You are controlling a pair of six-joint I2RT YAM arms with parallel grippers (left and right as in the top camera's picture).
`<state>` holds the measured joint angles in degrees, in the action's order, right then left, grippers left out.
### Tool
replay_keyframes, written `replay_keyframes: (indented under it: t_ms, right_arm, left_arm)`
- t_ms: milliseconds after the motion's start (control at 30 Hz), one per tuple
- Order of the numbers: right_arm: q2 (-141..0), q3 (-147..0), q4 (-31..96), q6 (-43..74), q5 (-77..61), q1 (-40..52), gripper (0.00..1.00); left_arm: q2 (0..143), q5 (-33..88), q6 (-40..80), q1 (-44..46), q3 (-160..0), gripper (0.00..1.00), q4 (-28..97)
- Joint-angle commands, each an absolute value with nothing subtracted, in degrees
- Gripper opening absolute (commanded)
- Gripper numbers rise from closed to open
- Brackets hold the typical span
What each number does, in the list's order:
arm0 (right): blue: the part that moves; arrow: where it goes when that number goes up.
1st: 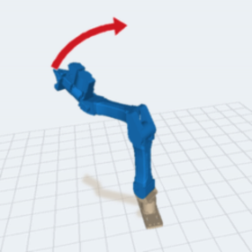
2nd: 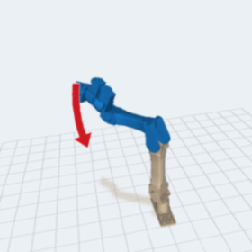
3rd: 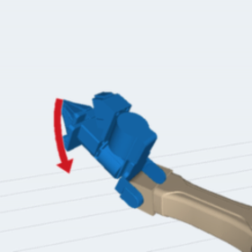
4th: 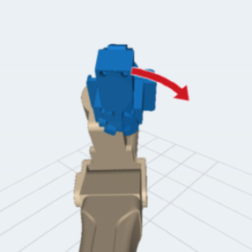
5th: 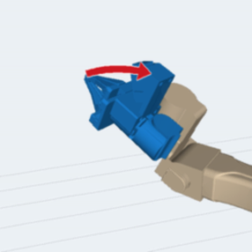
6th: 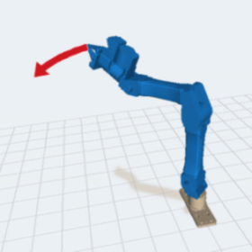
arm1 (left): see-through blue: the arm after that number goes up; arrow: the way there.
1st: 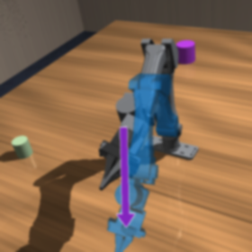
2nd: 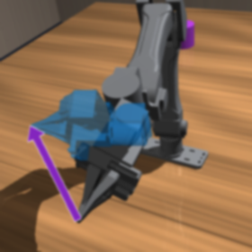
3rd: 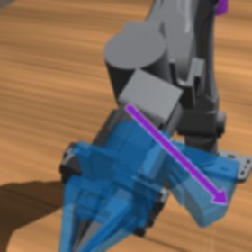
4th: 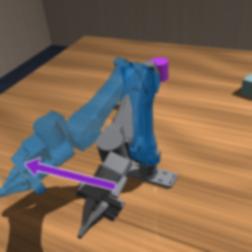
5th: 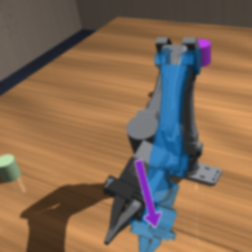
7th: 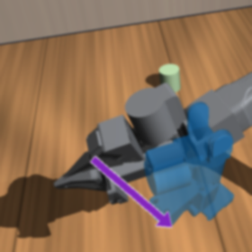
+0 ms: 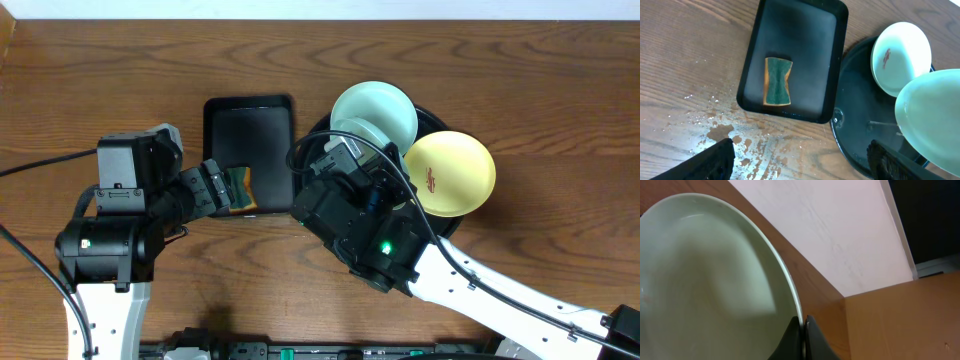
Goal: Clean dirty plates on tray and stack at the side
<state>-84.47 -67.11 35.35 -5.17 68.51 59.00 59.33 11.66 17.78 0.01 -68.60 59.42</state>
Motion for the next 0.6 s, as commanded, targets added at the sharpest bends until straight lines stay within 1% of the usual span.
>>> replay_keyframes:
  t_ms: [0, 233, 367, 433, 567]
  right_arm:
    - [-83.68, -67.37, 35.42, -3.88, 71.11, 59.35, 0.01]
    - [-83.68, -67.37, 35.42, -3.57, 71.11, 59.35, 0.01]
    - [-83.68, -67.37, 35.70, 1.37, 70.37, 59.22, 0.01]
    - [-83.68, -67.37, 35.88, 3.53, 68.40, 58.87, 0.01]
    - [-83.68, -67.37, 37.12, 11.77, 58.28, 54.76, 0.01]
  left_arm:
    - [59.48, 11.09, 17.15, -0.32, -70.24, 0.87, 59.55]
    - [59.48, 11.09, 17.15, -0.32, -70.24, 0.88, 59.55]
    - [59.48, 11.09, 17.15, -0.32, -70.24, 0.88, 59.55]
    - [59.48, 11.09, 17.17, -0.32, -70.24, 0.88, 59.55]
    - [59.48, 11.09, 17.17, -0.32, -70.24, 0.88, 59.55]
